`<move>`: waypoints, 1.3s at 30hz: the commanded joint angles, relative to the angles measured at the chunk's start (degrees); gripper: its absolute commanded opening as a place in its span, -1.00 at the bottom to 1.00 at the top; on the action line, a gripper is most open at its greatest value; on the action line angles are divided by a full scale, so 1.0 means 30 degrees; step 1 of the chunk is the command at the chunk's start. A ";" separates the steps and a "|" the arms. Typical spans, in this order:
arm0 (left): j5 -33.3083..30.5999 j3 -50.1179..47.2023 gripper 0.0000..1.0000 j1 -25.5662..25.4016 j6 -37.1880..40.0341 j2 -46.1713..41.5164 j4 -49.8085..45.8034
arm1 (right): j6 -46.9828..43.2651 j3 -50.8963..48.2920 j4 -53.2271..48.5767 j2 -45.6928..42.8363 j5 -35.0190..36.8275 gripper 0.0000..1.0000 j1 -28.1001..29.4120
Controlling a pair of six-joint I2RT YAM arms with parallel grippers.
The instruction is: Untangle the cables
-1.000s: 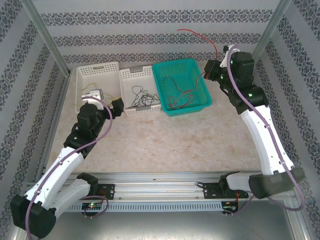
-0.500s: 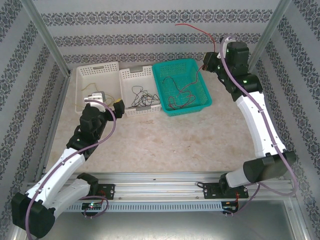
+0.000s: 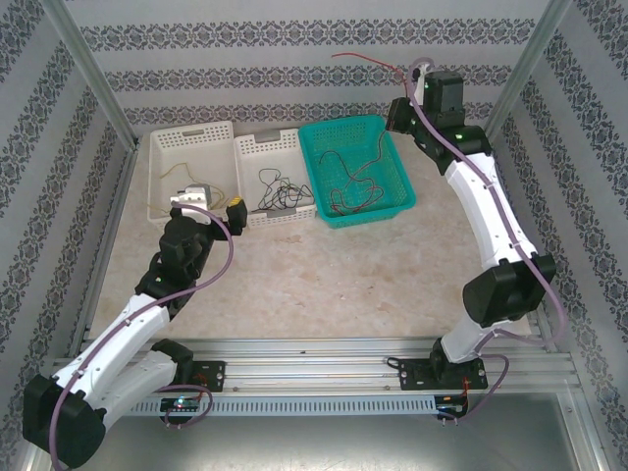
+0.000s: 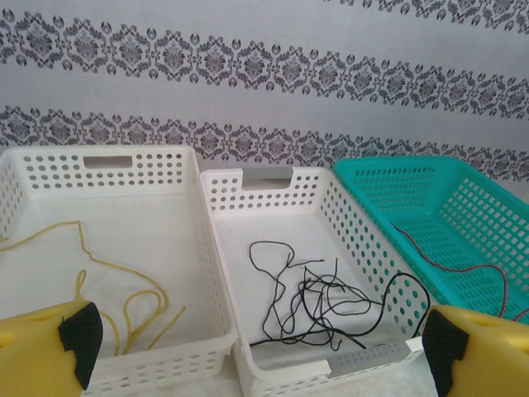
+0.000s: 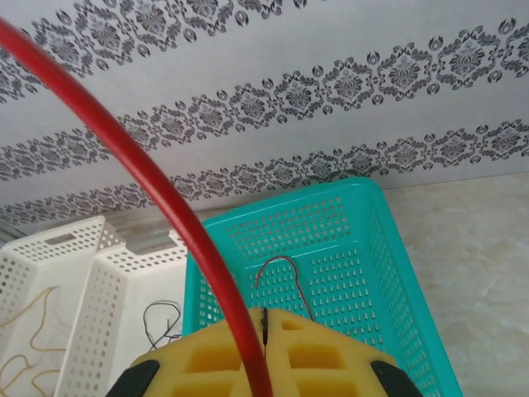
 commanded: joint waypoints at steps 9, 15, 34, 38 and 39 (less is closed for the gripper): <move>0.0006 -0.0247 1.00 -0.0363 0.1110 -0.0136 0.1847 | -0.0927 0.0984 -0.0808 0.2309 0.0893 -1.00 -0.0059; 0.0104 -0.0263 1.00 -0.0446 0.1171 0.0007 0.1876 | -0.1297 0.0293 -0.0617 0.3152 0.1420 -1.00 0.0261; 0.0245 -0.0277 1.00 -0.0678 0.1566 0.0103 0.1906 | -0.2281 -0.2730 0.0231 0.4483 0.2606 -1.00 0.1107; 0.0271 -0.0245 1.00 -0.0694 0.1529 0.0146 0.1884 | -0.2373 -0.3113 -0.0206 0.4920 0.2976 -1.00 0.1138; 0.0302 -0.0246 1.00 -0.0708 0.1523 0.0159 0.1877 | -0.2371 -0.3198 -0.0280 0.5012 0.3028 -1.00 0.1155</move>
